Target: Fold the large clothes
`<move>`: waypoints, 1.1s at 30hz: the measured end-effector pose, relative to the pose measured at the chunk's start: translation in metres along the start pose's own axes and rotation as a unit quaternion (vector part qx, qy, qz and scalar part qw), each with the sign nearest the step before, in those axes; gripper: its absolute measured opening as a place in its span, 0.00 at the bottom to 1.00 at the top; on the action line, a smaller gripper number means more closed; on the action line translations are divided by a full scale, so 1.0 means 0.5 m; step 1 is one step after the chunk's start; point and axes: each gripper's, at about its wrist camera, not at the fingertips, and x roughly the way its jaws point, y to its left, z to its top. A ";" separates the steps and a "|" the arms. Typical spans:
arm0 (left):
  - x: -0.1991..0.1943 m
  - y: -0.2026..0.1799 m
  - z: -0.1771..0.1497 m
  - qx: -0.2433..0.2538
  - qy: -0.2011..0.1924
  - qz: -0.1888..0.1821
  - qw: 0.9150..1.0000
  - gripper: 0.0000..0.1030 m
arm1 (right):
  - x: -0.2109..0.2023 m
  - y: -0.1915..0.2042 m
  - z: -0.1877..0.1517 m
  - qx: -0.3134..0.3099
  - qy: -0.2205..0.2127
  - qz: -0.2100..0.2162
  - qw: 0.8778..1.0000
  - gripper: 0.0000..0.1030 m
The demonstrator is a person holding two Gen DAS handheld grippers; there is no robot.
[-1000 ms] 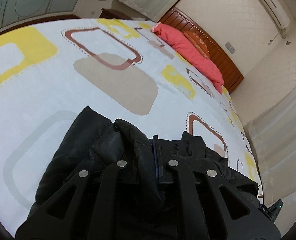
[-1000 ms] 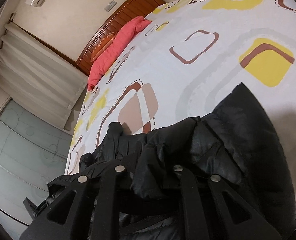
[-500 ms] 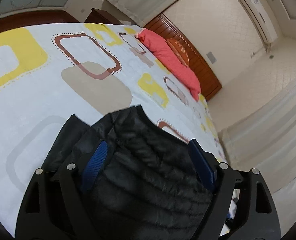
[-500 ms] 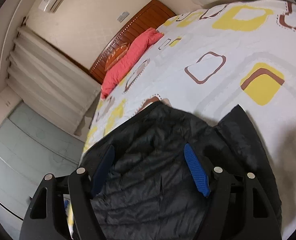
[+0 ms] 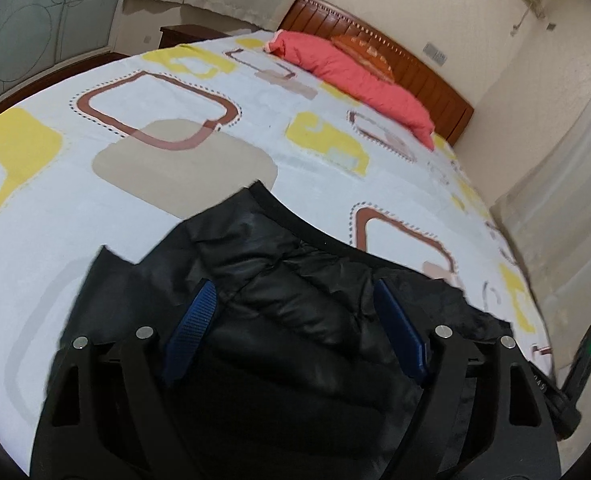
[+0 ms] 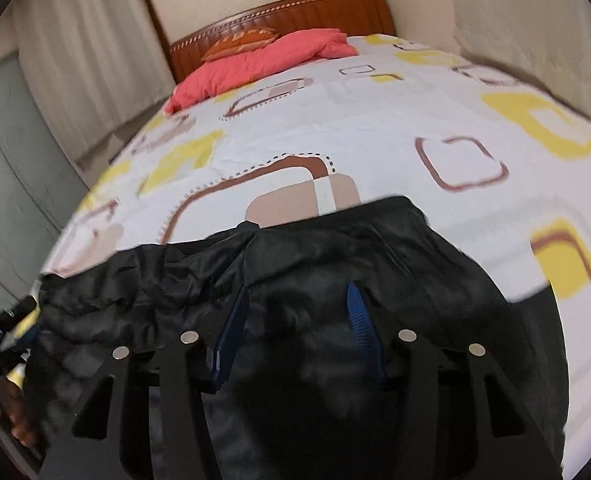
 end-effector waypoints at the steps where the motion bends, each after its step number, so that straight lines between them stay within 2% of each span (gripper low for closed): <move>1: 0.011 -0.002 -0.002 0.003 0.002 0.006 1.000 0.78 | 0.013 0.000 0.001 -0.004 0.004 -0.007 1.000 0.50; 4: 0.054 -0.005 -0.014 0.018 0.019 0.022 0.999 0.78 | 0.070 -0.017 -0.012 -0.002 0.039 -0.028 0.999 0.49; 8: 0.086 -0.020 -0.021 0.039 0.036 0.044 0.998 0.80 | 0.091 -0.033 -0.021 0.012 0.041 -0.022 0.999 0.49; 10: 0.060 -0.017 -0.016 0.034 0.037 0.036 0.998 0.79 | 0.076 -0.032 -0.019 0.012 0.040 -0.021 0.999 0.49; 14: -0.051 0.024 -0.024 -0.014 0.002 -0.016 1.000 0.81 | -0.013 -0.047 -0.030 0.017 0.009 -0.018 1.000 0.49; 16: -0.079 0.047 -0.041 -0.026 -0.012 -0.010 1.000 0.81 | -0.038 -0.050 -0.050 0.005 -0.001 -0.038 0.999 0.49; 17: -0.075 0.061 -0.051 -0.031 -0.006 -0.002 1.000 0.80 | -0.035 -0.058 -0.064 0.002 0.008 -0.048 0.999 0.49; 19: -0.042 0.077 -0.068 -0.028 0.018 0.007 0.999 0.80 | -0.010 -0.082 -0.083 0.014 0.020 -0.037 0.999 0.49; 22: -0.033 0.058 -0.071 -0.002 0.022 0.038 0.999 0.78 | -0.011 -0.079 -0.078 0.015 0.024 -0.045 0.999 0.48; 26: -0.104 0.052 -0.082 -0.022 0.000 -0.007 1.000 0.77 | -0.087 -0.086 -0.093 0.021 0.004 -0.054 0.998 0.48; 27: -0.108 0.056 -0.091 -0.017 -0.003 0.003 1.000 0.77 | -0.090 -0.092 -0.104 0.020 0.006 -0.064 0.998 0.48; 29: -0.073 0.070 -0.111 -0.005 0.014 0.021 1.000 0.73 | -0.063 -0.119 -0.141 0.020 0.011 -0.054 0.998 0.49; 31: -0.055 0.079 -0.115 -0.007 0.016 0.020 1.000 0.73 | -0.056 -0.118 -0.148 0.017 0.004 -0.054 0.998 0.48; 33: -0.075 0.076 -0.108 -0.018 0.008 0.019 1.000 0.73 | -0.064 -0.115 -0.139 0.018 0.003 -0.057 0.998 0.48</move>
